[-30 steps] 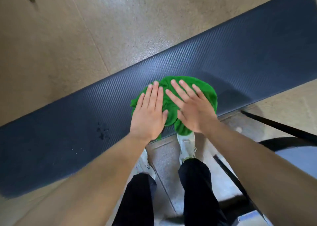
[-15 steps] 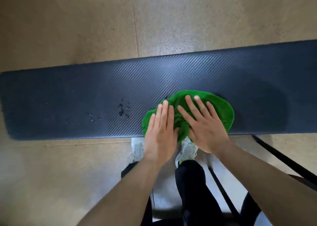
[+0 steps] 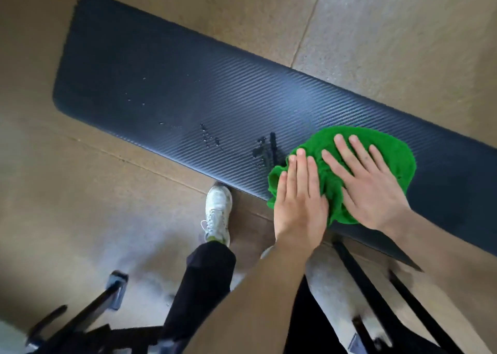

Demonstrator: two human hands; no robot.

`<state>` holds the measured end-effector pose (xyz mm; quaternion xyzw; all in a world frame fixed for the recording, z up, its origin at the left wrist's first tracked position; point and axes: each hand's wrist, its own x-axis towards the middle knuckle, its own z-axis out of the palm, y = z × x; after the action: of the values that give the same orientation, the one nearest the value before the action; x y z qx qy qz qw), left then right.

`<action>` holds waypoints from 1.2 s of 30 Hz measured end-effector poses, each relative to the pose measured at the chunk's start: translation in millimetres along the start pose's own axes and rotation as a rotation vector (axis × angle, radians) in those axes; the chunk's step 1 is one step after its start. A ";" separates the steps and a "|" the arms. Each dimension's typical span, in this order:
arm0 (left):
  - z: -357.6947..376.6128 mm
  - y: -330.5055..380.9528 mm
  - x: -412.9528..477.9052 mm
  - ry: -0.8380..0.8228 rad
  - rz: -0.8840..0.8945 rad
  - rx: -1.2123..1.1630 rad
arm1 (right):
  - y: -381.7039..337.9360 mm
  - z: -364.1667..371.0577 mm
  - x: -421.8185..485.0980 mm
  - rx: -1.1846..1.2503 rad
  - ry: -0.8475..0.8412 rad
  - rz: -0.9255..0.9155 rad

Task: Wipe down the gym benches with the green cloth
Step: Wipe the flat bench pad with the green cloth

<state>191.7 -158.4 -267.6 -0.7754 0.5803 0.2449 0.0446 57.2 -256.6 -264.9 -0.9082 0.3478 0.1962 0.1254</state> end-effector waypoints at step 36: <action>-67.6 -218.4 43.0 0.069 -0.153 -0.043 | -152.4 -72.6 187.2 -0.073 0.017 -0.235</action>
<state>424.0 -149.6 -273.8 -0.8263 0.5152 0.2262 0.0264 308.0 -281.3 -269.3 -0.9483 0.2326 0.1850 0.1113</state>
